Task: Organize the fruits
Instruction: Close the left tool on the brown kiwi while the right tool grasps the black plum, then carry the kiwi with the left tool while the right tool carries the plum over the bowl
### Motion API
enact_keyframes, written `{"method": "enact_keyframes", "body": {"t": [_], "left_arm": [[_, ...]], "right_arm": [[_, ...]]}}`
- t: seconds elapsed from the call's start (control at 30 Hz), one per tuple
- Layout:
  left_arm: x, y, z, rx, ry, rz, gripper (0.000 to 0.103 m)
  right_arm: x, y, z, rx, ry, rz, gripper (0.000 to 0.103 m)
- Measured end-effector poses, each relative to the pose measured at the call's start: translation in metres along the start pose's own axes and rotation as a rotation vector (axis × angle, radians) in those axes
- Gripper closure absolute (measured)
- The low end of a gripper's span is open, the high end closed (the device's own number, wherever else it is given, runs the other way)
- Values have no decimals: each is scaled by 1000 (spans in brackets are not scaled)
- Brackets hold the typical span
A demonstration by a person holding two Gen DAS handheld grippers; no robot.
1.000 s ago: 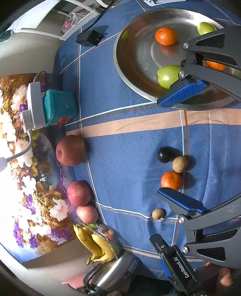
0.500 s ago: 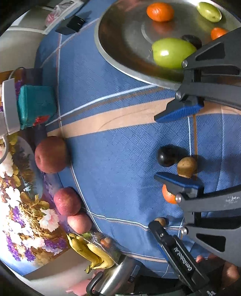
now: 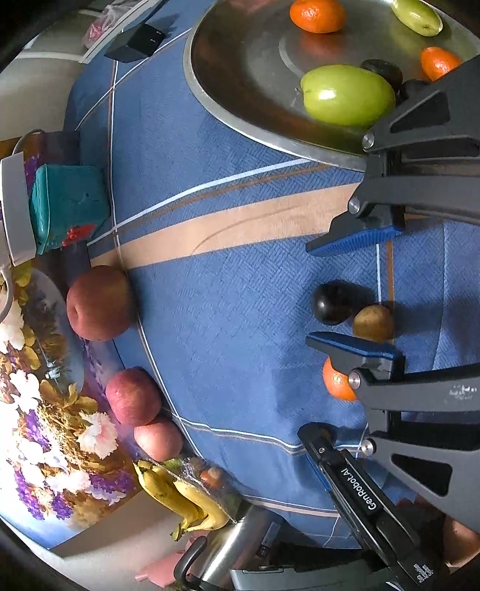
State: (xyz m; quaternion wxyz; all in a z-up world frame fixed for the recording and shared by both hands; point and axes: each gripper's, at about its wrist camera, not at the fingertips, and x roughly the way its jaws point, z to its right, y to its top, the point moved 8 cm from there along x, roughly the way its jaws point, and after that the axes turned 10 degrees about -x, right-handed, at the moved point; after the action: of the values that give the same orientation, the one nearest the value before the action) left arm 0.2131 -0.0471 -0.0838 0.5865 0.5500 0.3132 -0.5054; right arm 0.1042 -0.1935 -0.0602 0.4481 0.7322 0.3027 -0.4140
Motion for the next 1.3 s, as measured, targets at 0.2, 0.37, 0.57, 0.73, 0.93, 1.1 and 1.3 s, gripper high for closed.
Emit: {"method": "enact_keyframes", "body": {"t": [0.2, 0.37, 0.57, 0.73, 0.93, 1.1, 1.3], "left_arm": [[-3, 3, 0, -1, -7, 4, 76], [-10, 4, -3, -11, -11, 16, 76], [-17, 6, -6, -17, -8, 25, 76], [-24, 7, -8, -22, -4, 35, 76], [-34, 9, -9, -25, 0, 49, 76], [-43, 9, -10, -25, 5, 58, 76], [-57, 6, -11, -22, 12, 71, 76]], "right_arm": [[2, -1, -3, -7, 12, -7, 68], [5, -1, -8, -14, 22, -14, 74], [7, -2, -9, -17, 29, -20, 78], [4, 0, -7, -8, 37, -13, 79], [-9, 4, 2, 8, 24, 10, 79], [-19, 5, 8, 15, 2, 16, 79], [-34, 3, 11, 19, -14, 23, 79]]}}
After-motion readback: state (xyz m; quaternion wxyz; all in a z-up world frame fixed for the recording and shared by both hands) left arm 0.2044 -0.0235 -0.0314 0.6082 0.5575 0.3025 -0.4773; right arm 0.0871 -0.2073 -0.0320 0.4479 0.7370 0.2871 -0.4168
